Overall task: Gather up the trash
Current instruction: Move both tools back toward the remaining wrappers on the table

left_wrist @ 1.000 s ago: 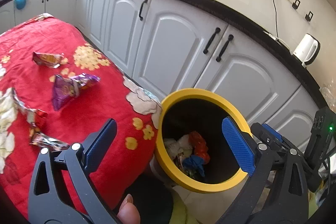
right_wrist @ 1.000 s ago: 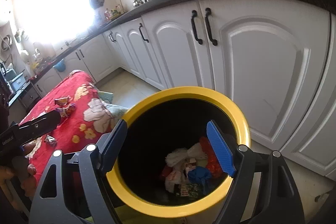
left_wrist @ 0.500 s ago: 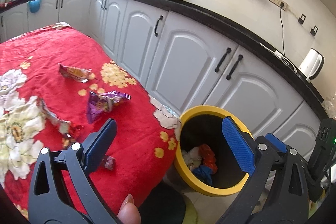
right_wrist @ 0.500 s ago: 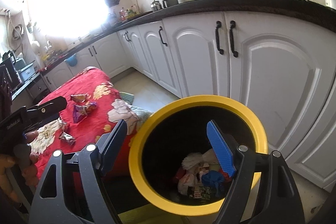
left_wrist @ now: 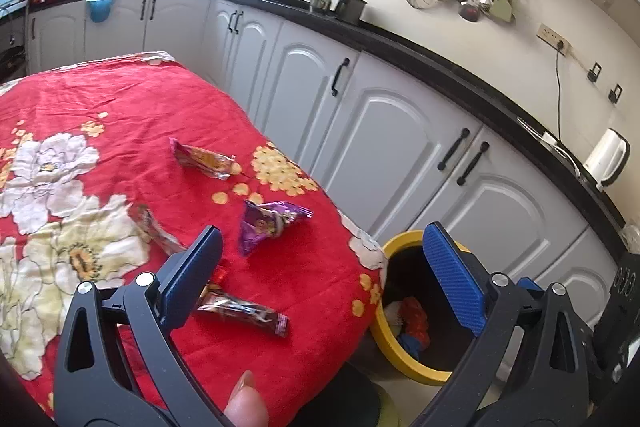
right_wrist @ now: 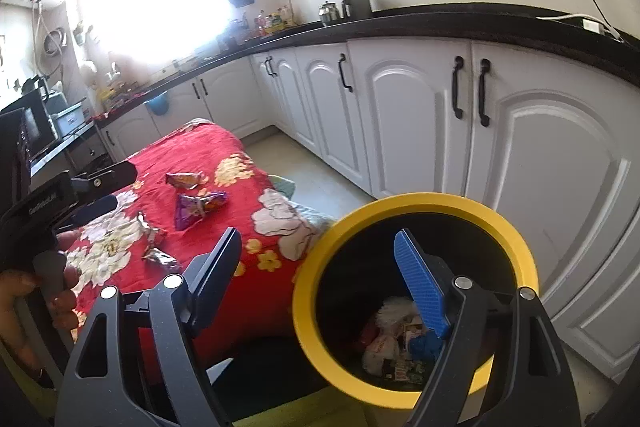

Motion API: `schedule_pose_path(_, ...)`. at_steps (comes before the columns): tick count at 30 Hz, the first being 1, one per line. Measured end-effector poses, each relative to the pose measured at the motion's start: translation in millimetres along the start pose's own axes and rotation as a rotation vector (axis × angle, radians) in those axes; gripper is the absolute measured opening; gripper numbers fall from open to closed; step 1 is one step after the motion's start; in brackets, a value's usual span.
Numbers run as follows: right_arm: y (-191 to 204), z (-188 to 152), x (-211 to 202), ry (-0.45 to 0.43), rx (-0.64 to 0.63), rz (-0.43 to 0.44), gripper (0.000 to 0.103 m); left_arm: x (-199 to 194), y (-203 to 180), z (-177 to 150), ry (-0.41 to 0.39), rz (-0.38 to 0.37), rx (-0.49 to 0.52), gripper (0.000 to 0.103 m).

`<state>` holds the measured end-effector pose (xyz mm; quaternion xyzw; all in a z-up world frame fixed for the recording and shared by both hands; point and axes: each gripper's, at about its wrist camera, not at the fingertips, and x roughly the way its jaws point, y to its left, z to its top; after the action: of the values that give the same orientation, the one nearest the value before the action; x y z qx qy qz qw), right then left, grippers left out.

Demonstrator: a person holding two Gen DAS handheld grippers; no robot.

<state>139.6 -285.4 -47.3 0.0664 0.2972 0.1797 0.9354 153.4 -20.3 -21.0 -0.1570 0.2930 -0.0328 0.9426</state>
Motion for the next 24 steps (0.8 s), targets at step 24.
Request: schedule_pose_path(24,69.4,4.2,17.2,0.031,-0.077,0.097,0.084,-16.8,63.5,16.0,-0.058,0.095,-0.095,0.092)
